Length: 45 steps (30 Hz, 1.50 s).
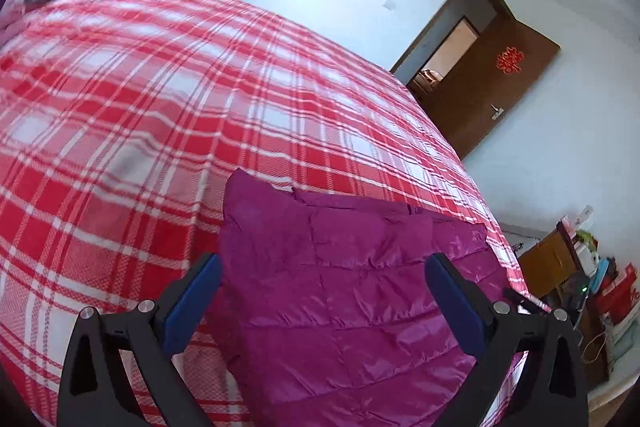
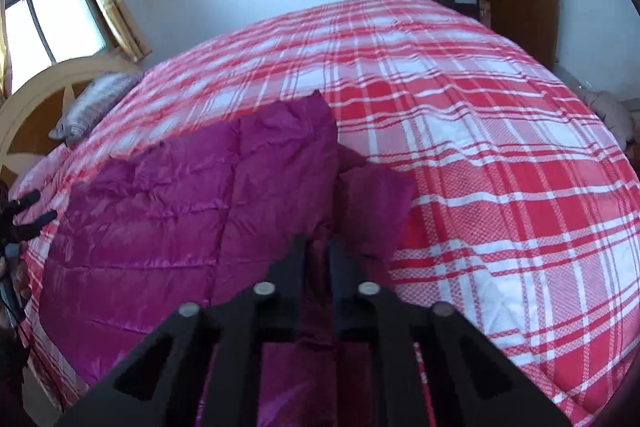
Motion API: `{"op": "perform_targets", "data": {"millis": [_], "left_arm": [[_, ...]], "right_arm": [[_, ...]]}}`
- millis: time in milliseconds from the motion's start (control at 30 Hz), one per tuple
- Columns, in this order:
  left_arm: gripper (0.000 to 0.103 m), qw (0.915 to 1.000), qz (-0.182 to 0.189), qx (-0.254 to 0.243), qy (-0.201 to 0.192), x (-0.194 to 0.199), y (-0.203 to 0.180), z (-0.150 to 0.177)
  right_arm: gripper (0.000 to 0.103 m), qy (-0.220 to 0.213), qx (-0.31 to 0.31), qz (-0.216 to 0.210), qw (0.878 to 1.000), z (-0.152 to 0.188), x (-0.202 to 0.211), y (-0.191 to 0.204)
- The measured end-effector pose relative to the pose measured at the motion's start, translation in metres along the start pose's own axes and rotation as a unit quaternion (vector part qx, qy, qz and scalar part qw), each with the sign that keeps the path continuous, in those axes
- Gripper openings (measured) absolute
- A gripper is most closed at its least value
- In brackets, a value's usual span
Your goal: Fold large clothes
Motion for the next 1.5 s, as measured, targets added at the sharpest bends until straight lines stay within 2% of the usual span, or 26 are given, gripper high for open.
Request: {"op": "perform_targets", "data": {"millis": [167,267,300,400,500,533,600,633,667,700,733,767,833,867,900,967,1000,1033,1067,1133,1267,1500], "left_arm": [[0.101,0.9987,0.006,-0.049,-0.017,0.004,-0.030,0.001],[0.101,0.9972,-0.007,-0.075,-0.002,-0.011,-0.042,0.010],[0.101,0.9966,-0.017,-0.080,0.004,-0.018,-0.044,0.013],[0.101,0.9955,-0.032,-0.089,0.012,-0.027,-0.048,0.021],[0.101,0.9946,-0.031,-0.099,0.004,-0.025,-0.051,0.022],[0.101,0.9943,-0.032,-0.101,0.002,-0.023,-0.051,0.021],[0.101,0.9943,-0.031,-0.101,-0.001,-0.022,-0.053,0.019],[0.101,0.9942,-0.034,-0.102,-0.002,-0.021,-0.054,0.018],[0.101,0.9938,-0.038,-0.104,-0.004,-0.022,-0.056,0.016],[0.101,0.9935,-0.041,-0.106,-0.006,-0.022,-0.058,0.015],[0.101,0.9935,-0.043,-0.106,-0.006,-0.023,-0.060,0.015],[0.101,0.9936,-0.043,-0.105,-0.004,-0.025,-0.061,0.015],[0.101,0.9939,-0.040,-0.103,-0.003,-0.027,-0.064,0.016],[0.102,0.9939,-0.039,-0.103,-0.002,-0.028,-0.065,0.018],[0.102,0.9938,-0.040,-0.104,-0.002,-0.028,-0.065,0.019],[0.101,0.9938,-0.038,-0.104,-0.002,-0.029,-0.064,0.021],[0.101,0.9939,-0.038,-0.103,-0.001,-0.029,-0.064,0.021],[0.101,0.9939,-0.039,-0.103,0.000,-0.030,-0.063,0.021],[0.101,0.9939,-0.040,-0.103,-0.001,-0.030,-0.063,0.020],[0.102,0.9935,-0.041,-0.105,-0.006,-0.029,-0.064,0.018],[0.102,0.9912,-0.054,-0.120,-0.015,-0.033,-0.068,0.017],[0.102,0.9911,-0.049,-0.123,-0.006,-0.050,-0.078,0.021]], "right_arm": [[0.008,-0.037,-0.023,0.007,0.999,0.010,0.032,-0.008],[0.011,-0.029,-0.019,0.050,0.998,0.018,0.024,-0.011],[0.015,-0.019,-0.019,0.058,0.998,0.022,0.017,-0.015],[0.014,0.000,-0.032,0.074,0.997,0.024,0.006,-0.026],[0.011,0.017,-0.033,0.055,0.998,0.026,0.004,-0.027],[0.013,0.019,-0.024,0.063,0.998,0.026,0.005,-0.026],[0.017,0.000,-0.034,0.058,0.998,0.019,0.016,-0.028],[0.038,-0.019,-0.053,0.053,0.997,0.013,0.024,-0.032],[0.054,-0.033,-0.064,0.056,0.996,0.008,0.030,-0.034],[0.079,-0.051,-0.071,0.060,0.994,0.001,0.035,-0.034],[0.084,-0.064,-0.072,0.057,0.994,-0.006,0.037,-0.032],[0.083,-0.070,-0.061,0.048,0.995,-0.015,0.034,-0.027],[0.061,-0.037,-0.036,0.036,0.998,-0.030,0.012,-0.015],[0.056,-0.020,-0.032,0.027,0.999,-0.035,0.000,-0.011],[0.052,-0.010,-0.030,0.024,0.999,-0.038,-0.010,-0.008],[0.052,-0.002,-0.020,0.029,0.999,-0.042,-0.026,-0.004],[0.043,0.014,-0.011,0.028,0.999,-0.042,-0.036,-0.002],[0.018,0.027,-0.005,0.031,0.999,-0.041,-0.045,-0.001],[0.013,0.038,0.008,0.044,0.998,-0.038,-0.052,0.000],[0.007,0.045,0.028,0.053,0.997,-0.034,-0.056,0.002],[0.003,0.027,0.051,0.081,0.995,-0.018,-0.036,0.000],[0.000,0.043,0.006,0.126,0.991,-0.003,-0.028,-0.041]]}}
Point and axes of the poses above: each gripper's, at about its wrist camera, not at the fingertips, and x roughly against the way its jaws point, y to its left, z to its underside, the point moved 2 cm from there along -x, roughly the way its jaws point, and after that the axes turned 7 degrees about x, right-handed, at the moved point
